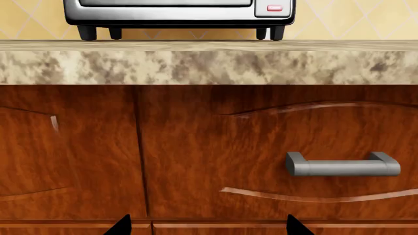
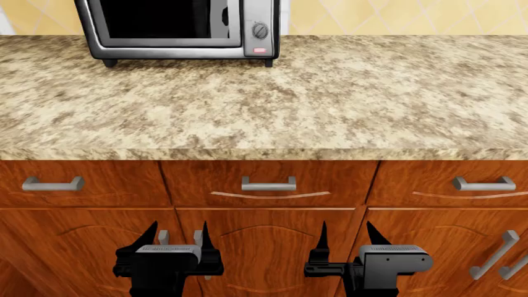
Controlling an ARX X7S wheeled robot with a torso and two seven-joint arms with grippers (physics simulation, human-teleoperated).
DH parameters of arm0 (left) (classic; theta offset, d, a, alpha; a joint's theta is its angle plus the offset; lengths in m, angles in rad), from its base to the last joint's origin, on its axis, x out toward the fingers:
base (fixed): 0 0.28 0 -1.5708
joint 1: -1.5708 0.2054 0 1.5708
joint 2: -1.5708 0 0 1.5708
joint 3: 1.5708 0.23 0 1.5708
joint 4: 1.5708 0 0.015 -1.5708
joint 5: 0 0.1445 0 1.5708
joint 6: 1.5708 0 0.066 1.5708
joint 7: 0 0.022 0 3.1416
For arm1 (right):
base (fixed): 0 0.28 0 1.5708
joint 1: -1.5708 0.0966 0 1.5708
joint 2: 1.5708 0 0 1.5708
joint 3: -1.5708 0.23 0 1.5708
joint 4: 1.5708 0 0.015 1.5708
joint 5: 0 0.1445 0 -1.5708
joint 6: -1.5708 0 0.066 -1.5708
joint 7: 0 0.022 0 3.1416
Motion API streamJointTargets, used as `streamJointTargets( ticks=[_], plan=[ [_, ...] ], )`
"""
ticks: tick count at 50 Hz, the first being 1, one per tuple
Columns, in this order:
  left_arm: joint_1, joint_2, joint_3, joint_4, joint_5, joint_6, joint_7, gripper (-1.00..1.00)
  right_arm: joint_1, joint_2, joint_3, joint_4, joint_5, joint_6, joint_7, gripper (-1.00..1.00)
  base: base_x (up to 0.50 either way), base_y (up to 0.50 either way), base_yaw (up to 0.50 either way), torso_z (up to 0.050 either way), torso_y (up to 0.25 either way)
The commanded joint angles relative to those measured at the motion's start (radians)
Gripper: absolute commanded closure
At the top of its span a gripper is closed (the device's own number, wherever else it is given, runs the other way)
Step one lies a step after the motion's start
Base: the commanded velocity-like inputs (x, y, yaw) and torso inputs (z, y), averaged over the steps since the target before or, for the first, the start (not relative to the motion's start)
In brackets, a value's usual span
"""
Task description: Open the toaster oven door.
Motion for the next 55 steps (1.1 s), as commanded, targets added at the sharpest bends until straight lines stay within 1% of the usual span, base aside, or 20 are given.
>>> streamJointTargets(
  ticks=[1,12,16,22,24,26,29,33,39,49,55],
  plan=[
    [0.0,-0.016,0.019,0.005,-0.017,-0.004,-0.016,-1.0,0.0,0.015,-0.021,-0.002,0.014,0.001,0.019,-1.0,0.0,0.0,0.0,0.0,0.0],
    [0.002,-0.049,0.063,0.01,-0.055,-0.011,-0.036,-1.0,0.004,0.046,-0.059,0.014,0.048,-0.009,0.056,-1.0,0.0,0.0,0.0,0.0,0.0],
    [0.008,-0.053,0.066,0.023,-0.092,-0.006,-0.028,-1.0,0.005,0.053,-0.068,0.019,0.057,-0.012,0.063,-1.0,0.0,0.0,0.0,0.0,0.0],
    [0.007,-0.067,0.081,0.053,-0.094,-0.04,-0.042,-1.0,0.016,0.063,-0.078,0.026,0.064,-0.016,0.074,-1.0,0.0,0.0,0.0,0.05,0.0],
    [-0.003,-0.085,0.076,0.133,-0.125,-0.125,-0.031,-1.0,0.033,0.07,-0.075,0.018,0.071,-0.002,0.076,-1.0,0.0,0.0,0.0,0.05,0.0],
    [-0.01,-0.096,0.071,0.179,-0.142,-0.172,-0.032,-1.0,0.044,0.076,-0.074,0.01,0.077,0.009,0.078,-1.0,0.0,0.0,0.0,0.05,0.0],
    [-0.02,-0.111,0.07,0.229,-0.154,-0.219,-0.035,-1.0,0.059,0.083,-0.074,-0.006,0.084,0.027,0.081,-1.0,0.0,0.0,0.0,0.05,0.0],
    [-0.025,-0.12,0.072,0.25,-0.161,-0.239,-0.04,-1.0,0.067,0.09,-0.077,-0.015,0.09,0.037,0.084,-1.0,0.0,0.0,0.0,0.05,0.0],
    [-0.074,-0.152,0.079,0.316,-0.165,-0.332,-0.043,-1.0,0.127,0.114,-0.086,-0.064,0.107,0.112,0.074,-1.0,0.0,0.0,0.0,0.05,0.0],
    [-0.2,-0.211,0.067,0.44,-0.206,-0.531,-0.034,-1.0,0.264,0.168,-0.08,-0.127,0.119,0.253,0.063,-1.0,0.0,0.0,0.0,0.05,0.0],
    [-0.302,-0.251,0.046,0.493,-0.235,-0.657,-0.03,-1.0,0.365,0.201,-0.068,-0.17,0.14,0.357,0.051,-1.0,0.0,0.0,0.0,0.05,0.0]
  ],
)
